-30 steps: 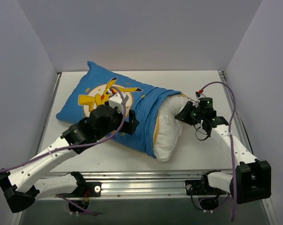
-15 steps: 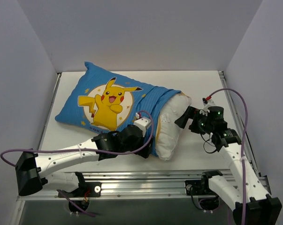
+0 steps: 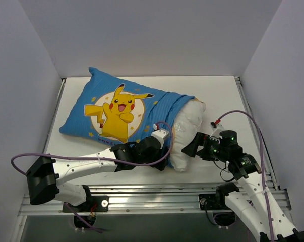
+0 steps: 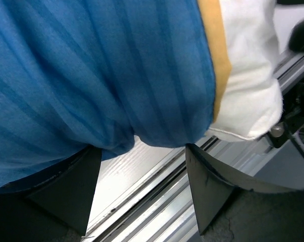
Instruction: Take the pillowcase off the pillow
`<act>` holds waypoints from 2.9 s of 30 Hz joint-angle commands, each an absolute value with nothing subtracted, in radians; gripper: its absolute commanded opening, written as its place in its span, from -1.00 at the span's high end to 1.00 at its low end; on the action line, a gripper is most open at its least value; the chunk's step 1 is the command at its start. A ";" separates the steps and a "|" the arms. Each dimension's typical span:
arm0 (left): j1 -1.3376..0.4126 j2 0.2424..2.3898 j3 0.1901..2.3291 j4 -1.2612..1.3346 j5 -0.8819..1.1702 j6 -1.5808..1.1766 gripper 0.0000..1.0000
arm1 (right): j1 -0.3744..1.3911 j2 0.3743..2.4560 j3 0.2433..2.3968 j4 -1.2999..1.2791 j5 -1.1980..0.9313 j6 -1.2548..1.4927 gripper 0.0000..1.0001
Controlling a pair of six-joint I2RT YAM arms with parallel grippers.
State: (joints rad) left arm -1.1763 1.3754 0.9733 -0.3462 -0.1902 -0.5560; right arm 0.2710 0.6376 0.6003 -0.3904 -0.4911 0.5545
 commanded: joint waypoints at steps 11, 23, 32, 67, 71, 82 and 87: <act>-1.180 1.342 1.006 -0.255 -0.153 -0.611 -0.58 | 0.362 0.686 0.459 -0.184 -0.551 0.690 -0.98; -1.181 1.396 1.029 -0.230 -0.164 -0.637 -0.57 | 0.416 0.822 0.428 -0.009 -0.548 0.750 -0.01; -1.181 1.450 1.038 -0.210 -0.186 -0.653 -0.37 | 0.425 0.821 0.503 -0.032 -0.523 0.744 1.00; -0.890 1.223 0.707 -0.480 -0.530 -0.892 0.94 | 0.405 0.821 1.287 -0.655 -0.738 0.445 1.00; -0.890 1.241 0.733 -0.451 -0.480 -0.859 0.67 | 0.405 0.779 1.169 -0.669 -0.753 0.413 0.16; -0.888 1.078 0.681 -0.520 -0.425 -0.910 -0.28 | 0.402 1.014 1.356 -0.730 -0.330 0.275 -0.86; -0.870 1.069 0.710 -0.551 -0.443 -0.907 -0.73 | 0.365 1.222 1.212 -0.502 -0.261 0.262 -0.89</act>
